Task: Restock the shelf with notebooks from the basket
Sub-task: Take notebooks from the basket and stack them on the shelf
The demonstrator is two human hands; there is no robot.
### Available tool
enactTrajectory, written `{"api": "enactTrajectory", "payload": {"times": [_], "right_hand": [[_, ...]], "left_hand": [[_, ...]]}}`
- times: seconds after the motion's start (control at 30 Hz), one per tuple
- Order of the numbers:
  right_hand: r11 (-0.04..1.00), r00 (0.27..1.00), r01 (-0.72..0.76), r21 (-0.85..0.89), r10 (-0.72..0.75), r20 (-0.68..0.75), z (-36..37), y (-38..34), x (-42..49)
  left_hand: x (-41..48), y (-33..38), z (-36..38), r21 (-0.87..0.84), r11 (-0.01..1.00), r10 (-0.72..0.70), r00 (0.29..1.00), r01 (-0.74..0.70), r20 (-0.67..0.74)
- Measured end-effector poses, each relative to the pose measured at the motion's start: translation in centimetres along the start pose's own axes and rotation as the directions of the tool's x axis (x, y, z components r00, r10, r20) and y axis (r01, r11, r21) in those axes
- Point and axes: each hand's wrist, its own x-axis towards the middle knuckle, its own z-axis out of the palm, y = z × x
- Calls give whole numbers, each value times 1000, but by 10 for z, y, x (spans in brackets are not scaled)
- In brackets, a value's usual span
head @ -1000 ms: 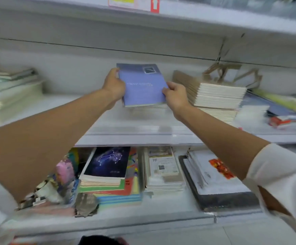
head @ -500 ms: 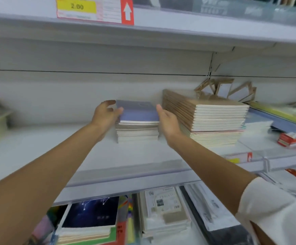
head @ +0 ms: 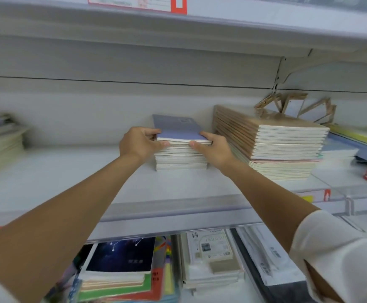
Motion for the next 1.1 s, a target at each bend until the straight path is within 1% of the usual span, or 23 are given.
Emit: {"api": "enactTrajectory", "payload": {"times": [0.07,0.13,0.27,0.37,0.43,0.47,0.53,0.57,0.63,0.7,0.77,0.87,0.97,1.03,1.1], "right_hand": [[998,1000,-15,64,16,-8,2,0,1],[993,999,-1,115,4,-32,6,0,0],[996,996,55,77,-49,-80,14,2,-2],[997,997,58,49,-55,-60,16,4,-2],[999,999,48,-24,-48,-7,16,3,-2],[994,999,32,-108,-33,-3,13,1,-2],[965,998,1,-263,-18,-64,10,-5,-7],[952,993,18,-306,-54,-109,10,-11,-13],[935,967,126,-333,-190,-169,19,-27,-34],[933,938,244,-263,-296,-181,36,-47,-60],[941,939,298,-159,-319,-127,60,-69,-88],[941,942,333,-56,-334,-19,102,-96,-133],[937,930,347,29,-348,121,148,-114,-178],[947,912,315,69,-322,254,178,-124,-206],[966,887,229,122,-258,382,207,-133,-231]], "left_hand": [[4,0,1,14,1000,-19,1000,19,-18],[8,0,0,8,999,-46,999,46,-8],[10,-2,-2,-51,994,-95,995,95,12],[4,-3,-1,-94,992,-77,996,80,32],[-3,-4,-4,-231,968,-74,990,100,119],[-6,-3,-6,-283,953,-65,986,108,157],[-17,0,-15,-299,949,-59,987,102,149],[-23,2,-20,-277,956,-66,991,96,114],[-38,1,-36,-214,973,-84,996,90,37],[-53,-5,-56,-160,983,-97,995,94,-13],[-72,-11,-82,-124,985,-130,989,120,-72],[-106,-27,-126,-106,978,-197,964,181,-179],[-148,-54,-173,-79,942,-333,897,325,-290],[-179,-77,-206,-85,899,-435,851,430,-293],[-210,-101,-237,-61,849,-521,814,525,-256]]}}
